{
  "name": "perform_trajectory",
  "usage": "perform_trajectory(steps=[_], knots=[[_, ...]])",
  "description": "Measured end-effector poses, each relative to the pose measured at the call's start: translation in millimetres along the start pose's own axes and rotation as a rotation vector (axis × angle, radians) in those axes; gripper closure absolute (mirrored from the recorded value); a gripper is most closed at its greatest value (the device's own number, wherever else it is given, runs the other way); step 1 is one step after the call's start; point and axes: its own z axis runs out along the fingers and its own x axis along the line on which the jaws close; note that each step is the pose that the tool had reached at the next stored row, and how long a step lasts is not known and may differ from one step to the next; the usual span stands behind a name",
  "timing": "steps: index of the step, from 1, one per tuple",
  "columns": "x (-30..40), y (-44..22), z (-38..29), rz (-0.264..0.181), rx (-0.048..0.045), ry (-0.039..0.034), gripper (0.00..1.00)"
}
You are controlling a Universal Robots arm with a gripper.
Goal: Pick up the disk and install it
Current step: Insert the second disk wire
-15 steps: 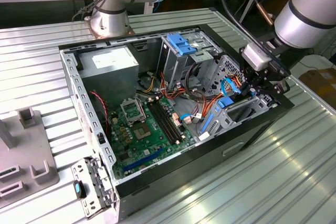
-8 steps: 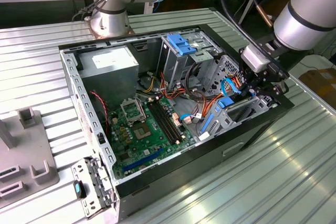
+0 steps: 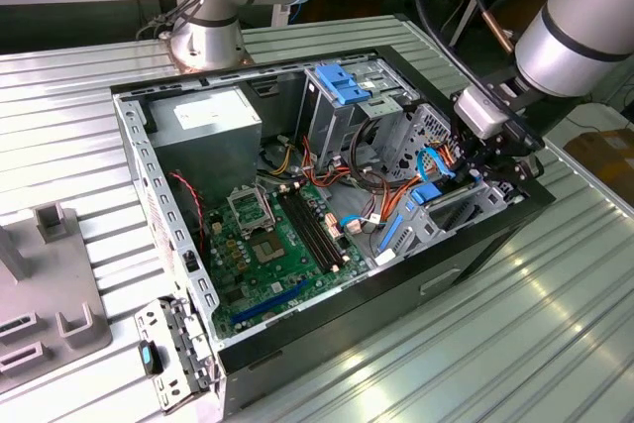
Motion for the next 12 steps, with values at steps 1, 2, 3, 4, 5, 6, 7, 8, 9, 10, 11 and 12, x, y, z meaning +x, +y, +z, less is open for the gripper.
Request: perform_trajectory(steps=[1,2,3,4,5,6,7,8,9,10,11,12], knots=[[0.0,0.0,0.0,0.0,0.0,0.0,0.83],[0.0,0.1,0.2,0.0,0.0,-0.0003,0.83],[0.1,0.1,0.3,0.0,0.0,-0.0005,0.76],[0.1,0.1,0.3,0.0,0.0,-0.0003,0.7],[0.0,0.0,0.2,0.0,0.0,0.0,0.7],[0.0,0.0,0.2,0.0,0.0,0.0,0.58],[0.0,0.0,0.2,0.0,0.0,0.0001,0.58],[0.0,0.0,0.3,0.0,0.0,0.0,0.58],[0.0,0.0,0.0,0.0,0.0,-0.0002,0.58],[-0.2,-0.2,-1.7,0.0,0.0,-0.0001,0.58],[-0.5,-0.6,-3.9,0.0,0.0001,0.0,0.58],[-0.8,-1.0,-6.5,0.0,0.0003,0.0,0.58]])
